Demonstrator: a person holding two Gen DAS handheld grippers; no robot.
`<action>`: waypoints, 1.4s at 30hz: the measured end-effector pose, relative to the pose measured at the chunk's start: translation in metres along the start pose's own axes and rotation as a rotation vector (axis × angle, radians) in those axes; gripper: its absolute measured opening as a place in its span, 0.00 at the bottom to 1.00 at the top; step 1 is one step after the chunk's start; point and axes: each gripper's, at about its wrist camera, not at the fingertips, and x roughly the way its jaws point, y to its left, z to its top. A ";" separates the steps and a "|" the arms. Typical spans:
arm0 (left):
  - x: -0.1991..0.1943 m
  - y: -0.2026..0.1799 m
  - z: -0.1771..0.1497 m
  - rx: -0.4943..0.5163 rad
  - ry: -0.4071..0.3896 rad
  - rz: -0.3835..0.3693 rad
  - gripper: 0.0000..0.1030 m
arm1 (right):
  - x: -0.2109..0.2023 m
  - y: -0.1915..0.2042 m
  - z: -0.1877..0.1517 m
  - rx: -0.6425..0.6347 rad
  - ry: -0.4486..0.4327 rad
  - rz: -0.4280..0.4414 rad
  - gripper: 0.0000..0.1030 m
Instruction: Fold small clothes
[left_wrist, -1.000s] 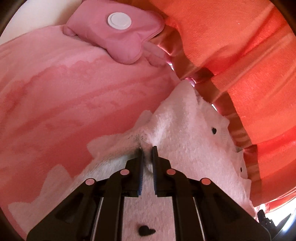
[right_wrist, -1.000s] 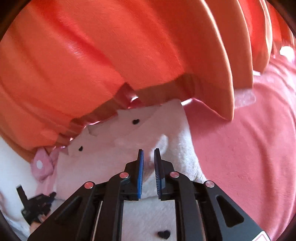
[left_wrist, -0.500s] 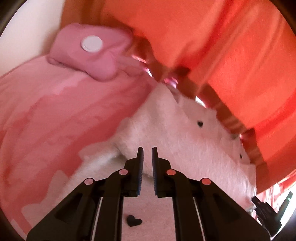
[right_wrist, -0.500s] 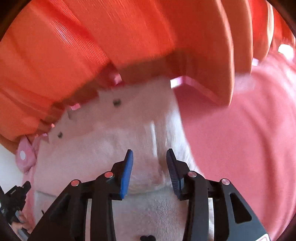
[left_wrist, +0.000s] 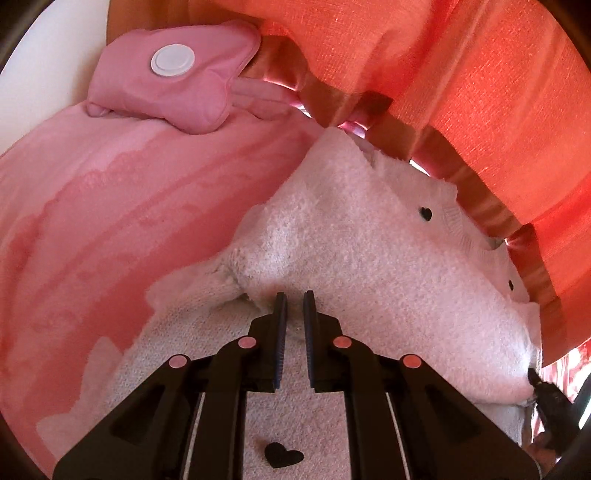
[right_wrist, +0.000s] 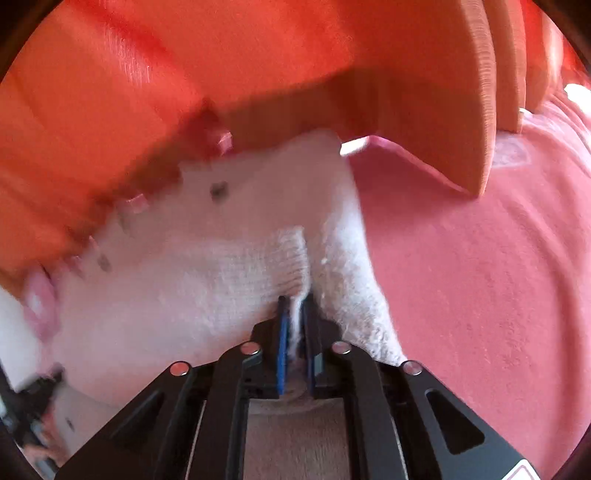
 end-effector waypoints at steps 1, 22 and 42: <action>-0.002 0.000 0.000 0.000 0.002 0.000 0.08 | -0.018 0.005 0.005 0.008 -0.039 0.001 0.09; -0.126 0.111 -0.121 0.053 0.373 -0.136 0.87 | -0.159 -0.063 -0.182 0.051 0.419 0.045 0.66; -0.265 0.144 -0.168 0.113 0.285 -0.333 0.06 | -0.326 -0.065 -0.239 -0.035 0.074 0.095 0.06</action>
